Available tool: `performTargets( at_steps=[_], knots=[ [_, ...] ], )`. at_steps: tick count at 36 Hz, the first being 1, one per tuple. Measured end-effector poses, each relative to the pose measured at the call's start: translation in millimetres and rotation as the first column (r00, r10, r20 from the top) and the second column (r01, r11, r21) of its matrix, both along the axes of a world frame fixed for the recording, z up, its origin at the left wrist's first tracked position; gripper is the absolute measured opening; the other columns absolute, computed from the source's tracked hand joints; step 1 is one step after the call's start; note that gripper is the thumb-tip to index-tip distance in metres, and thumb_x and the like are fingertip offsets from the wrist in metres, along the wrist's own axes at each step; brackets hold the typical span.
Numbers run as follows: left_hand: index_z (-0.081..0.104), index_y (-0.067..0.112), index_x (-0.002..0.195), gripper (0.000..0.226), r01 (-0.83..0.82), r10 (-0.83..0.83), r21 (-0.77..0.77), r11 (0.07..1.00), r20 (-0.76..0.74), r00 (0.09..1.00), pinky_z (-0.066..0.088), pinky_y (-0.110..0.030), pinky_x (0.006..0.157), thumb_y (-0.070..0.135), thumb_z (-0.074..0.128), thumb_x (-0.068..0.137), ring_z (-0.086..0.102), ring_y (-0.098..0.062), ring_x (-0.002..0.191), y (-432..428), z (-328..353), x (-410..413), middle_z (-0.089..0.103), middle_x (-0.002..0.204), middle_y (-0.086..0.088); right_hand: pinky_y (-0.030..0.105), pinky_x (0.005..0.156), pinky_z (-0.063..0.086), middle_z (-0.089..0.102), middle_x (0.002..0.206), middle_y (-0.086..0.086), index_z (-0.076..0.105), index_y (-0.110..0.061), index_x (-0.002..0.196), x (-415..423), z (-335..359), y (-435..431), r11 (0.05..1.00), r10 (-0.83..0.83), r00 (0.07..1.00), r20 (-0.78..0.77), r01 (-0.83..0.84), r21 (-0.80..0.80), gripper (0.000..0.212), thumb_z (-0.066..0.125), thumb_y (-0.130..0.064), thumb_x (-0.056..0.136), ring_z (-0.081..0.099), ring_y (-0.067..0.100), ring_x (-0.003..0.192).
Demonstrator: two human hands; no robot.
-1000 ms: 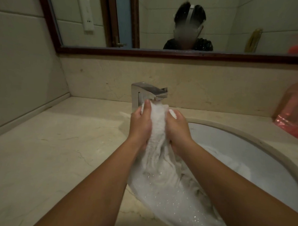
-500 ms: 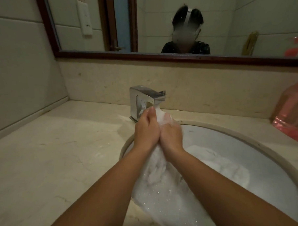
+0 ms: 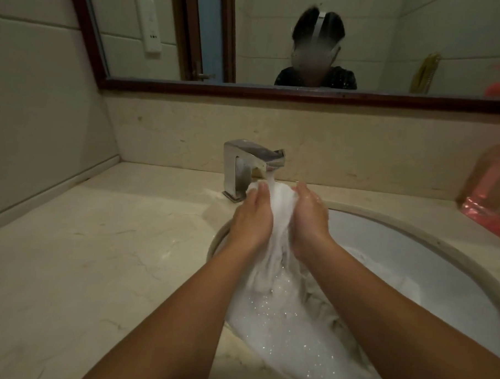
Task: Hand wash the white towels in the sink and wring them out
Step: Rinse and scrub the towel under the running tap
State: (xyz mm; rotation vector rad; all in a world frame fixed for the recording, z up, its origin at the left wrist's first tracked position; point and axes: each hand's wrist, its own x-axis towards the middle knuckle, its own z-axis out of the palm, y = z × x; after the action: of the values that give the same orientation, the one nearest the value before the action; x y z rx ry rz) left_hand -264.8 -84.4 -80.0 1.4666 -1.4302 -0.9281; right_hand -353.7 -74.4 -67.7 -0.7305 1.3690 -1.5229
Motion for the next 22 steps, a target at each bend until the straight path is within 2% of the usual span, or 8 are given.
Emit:
performTargets(
  at_steps=[2,4,8,11,15,18,19,22],
  knots=[
    [0.018,0.027,0.168,0.082,0.041,-0.041,0.062,0.997,-0.006,0.999,0.027,-0.045,0.122,0.074,0.009,0.102,0.033,-0.030,0.155,4.0,1.1,-5.1,0.033,0.170,-0.006,0.051,0.109,0.054,0.075,0.127,0.005,0.071,-0.024,0.132,0.4,-1.3,1.3,0.999,0.032,0.999,0.037,-0.032,0.003,0.040,0.054,-0.048,0.106,0.070,0.030,0.116],
    [0.015,0.026,0.168,0.085,0.017,-0.012,0.094,0.995,-0.047,0.999,0.029,-0.047,0.122,0.077,0.010,0.100,0.035,-0.032,0.154,2.4,0.3,-7.7,0.033,0.169,-0.007,0.049,0.106,0.056,0.077,0.122,0.003,0.075,-0.025,0.128,0.6,-1.2,4.4,0.999,0.039,0.997,0.066,-0.039,-0.008,0.038,0.058,-0.048,0.103,0.073,0.028,0.112],
    [0.039,0.025,0.161,0.083,-0.007,0.008,0.057,0.998,-0.023,1.000,0.034,-0.045,0.119,0.079,0.020,0.100,0.043,-0.030,0.150,-0.4,0.6,-0.8,0.047,0.161,-0.005,0.048,0.108,0.055,0.078,0.120,-0.001,0.080,-0.027,0.116,-4.7,-0.3,4.8,0.996,-0.011,0.997,0.074,0.018,-0.092,0.027,0.062,-0.039,0.099,0.073,0.023,0.114],
    [0.053,0.020,0.153,0.079,-0.066,0.069,0.132,0.989,-0.020,0.997,0.039,-0.045,0.118,0.075,0.026,0.103,0.051,-0.035,0.141,0.7,6.0,3.9,0.053,0.155,-0.011,0.050,0.111,0.054,0.077,0.123,0.000,0.080,-0.026,0.116,-14.5,0.0,2.3,0.989,-0.098,0.990,0.100,0.109,-0.103,0.030,0.063,-0.038,0.095,0.071,0.025,0.118],
    [0.068,0.022,0.127,0.053,-0.171,0.189,0.087,0.982,-0.301,0.935,0.051,-0.052,0.109,0.062,0.040,0.107,0.066,-0.031,0.117,-9.0,7.7,7.3,0.071,0.125,-0.006,0.050,0.107,0.056,0.079,0.119,0.000,0.077,-0.027,0.121,-28.9,-9.2,-1.2,0.992,-0.106,0.984,0.140,0.114,-0.046,0.040,0.067,-0.048,0.088,0.074,0.026,0.112],
    [0.065,0.019,0.123,0.047,-0.091,0.151,0.148,0.985,-0.465,0.872,0.056,-0.050,0.104,0.057,0.041,0.109,0.070,-0.029,0.112,-17.0,5.2,7.3,0.073,0.121,-0.008,0.052,0.108,0.055,0.078,0.122,0.001,0.074,-0.029,0.128,-22.4,-16.8,-3.0,0.999,0.041,0.998,0.051,-0.040,-0.026,0.065,0.067,-0.067,0.076,0.074,0.027,0.114],
    [0.065,0.015,0.125,0.051,-0.055,0.136,0.175,0.983,-0.491,0.860,0.058,-0.049,0.102,0.057,0.040,0.109,0.072,-0.030,0.109,-18.6,4.2,6.8,0.074,0.120,-0.010,0.050,0.107,0.056,0.078,0.123,0.001,0.073,-0.028,0.130,-15.5,-17.1,-1.1,0.994,0.108,0.994,-0.003,-0.108,-0.016,0.067,0.066,-0.069,0.078,0.074,0.026,0.114],
    [0.069,0.013,0.129,0.058,-0.012,0.133,0.231,0.973,-0.514,0.847,0.061,-0.044,0.090,0.058,0.040,0.108,0.075,-0.032,0.101,-19.9,0.9,7.9,0.078,0.110,-0.014,0.044,0.097,0.061,0.074,0.116,-0.001,0.065,-0.029,0.127,1.3,-14.6,8.6,0.968,0.235,0.927,-0.292,-0.250,-0.014,0.031,0.059,-0.050,0.105,0.073,0.021,0.107]
  ],
)
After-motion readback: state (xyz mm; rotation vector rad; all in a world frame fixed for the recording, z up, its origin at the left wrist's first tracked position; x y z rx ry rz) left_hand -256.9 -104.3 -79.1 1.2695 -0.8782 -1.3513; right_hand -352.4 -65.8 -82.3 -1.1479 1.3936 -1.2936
